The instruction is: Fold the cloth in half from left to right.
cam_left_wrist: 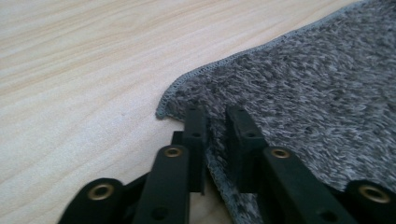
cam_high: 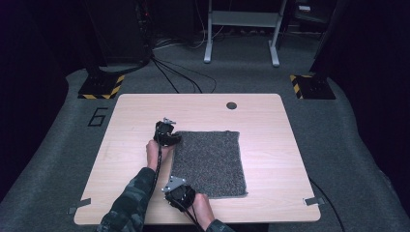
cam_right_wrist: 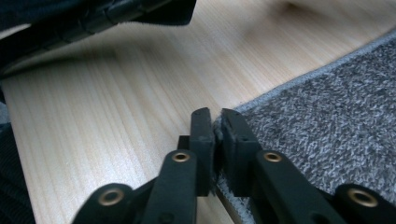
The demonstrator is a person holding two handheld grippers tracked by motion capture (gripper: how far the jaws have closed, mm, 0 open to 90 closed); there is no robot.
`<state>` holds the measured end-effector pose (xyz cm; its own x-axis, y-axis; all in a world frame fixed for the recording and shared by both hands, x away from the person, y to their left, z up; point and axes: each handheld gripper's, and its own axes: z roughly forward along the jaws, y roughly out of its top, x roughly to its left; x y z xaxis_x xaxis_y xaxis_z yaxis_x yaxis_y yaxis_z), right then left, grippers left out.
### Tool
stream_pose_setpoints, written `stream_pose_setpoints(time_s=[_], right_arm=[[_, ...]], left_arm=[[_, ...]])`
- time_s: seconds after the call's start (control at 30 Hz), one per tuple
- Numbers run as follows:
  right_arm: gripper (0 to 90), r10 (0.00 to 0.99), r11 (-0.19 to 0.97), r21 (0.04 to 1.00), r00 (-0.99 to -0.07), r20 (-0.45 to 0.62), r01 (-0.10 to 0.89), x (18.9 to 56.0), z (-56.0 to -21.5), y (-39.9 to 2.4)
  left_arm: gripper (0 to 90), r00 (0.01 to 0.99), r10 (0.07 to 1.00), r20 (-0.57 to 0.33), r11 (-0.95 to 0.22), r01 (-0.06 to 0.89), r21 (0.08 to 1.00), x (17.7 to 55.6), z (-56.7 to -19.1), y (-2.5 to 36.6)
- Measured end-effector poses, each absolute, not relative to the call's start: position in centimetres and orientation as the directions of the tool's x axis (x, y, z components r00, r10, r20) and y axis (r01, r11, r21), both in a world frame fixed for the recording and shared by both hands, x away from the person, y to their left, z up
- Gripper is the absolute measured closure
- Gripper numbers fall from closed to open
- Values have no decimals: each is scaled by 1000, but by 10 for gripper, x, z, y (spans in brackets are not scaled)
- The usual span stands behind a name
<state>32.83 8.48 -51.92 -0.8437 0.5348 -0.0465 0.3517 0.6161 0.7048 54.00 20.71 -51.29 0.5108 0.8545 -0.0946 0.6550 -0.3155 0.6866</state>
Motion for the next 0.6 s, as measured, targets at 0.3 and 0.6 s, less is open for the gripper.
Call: stream_pose_setpoints(time_s=[0.3,0.6], right_arm=[[879,558,586,719,-829,-24,373,325,-518,82],[881,574,526,765,-819,3,371,324,-504,66]], left_arm=[[858,503,856,-117,-290,655,698,540,-515,206],[858,508,856,-94,-307,647,698,539,-505,204]])
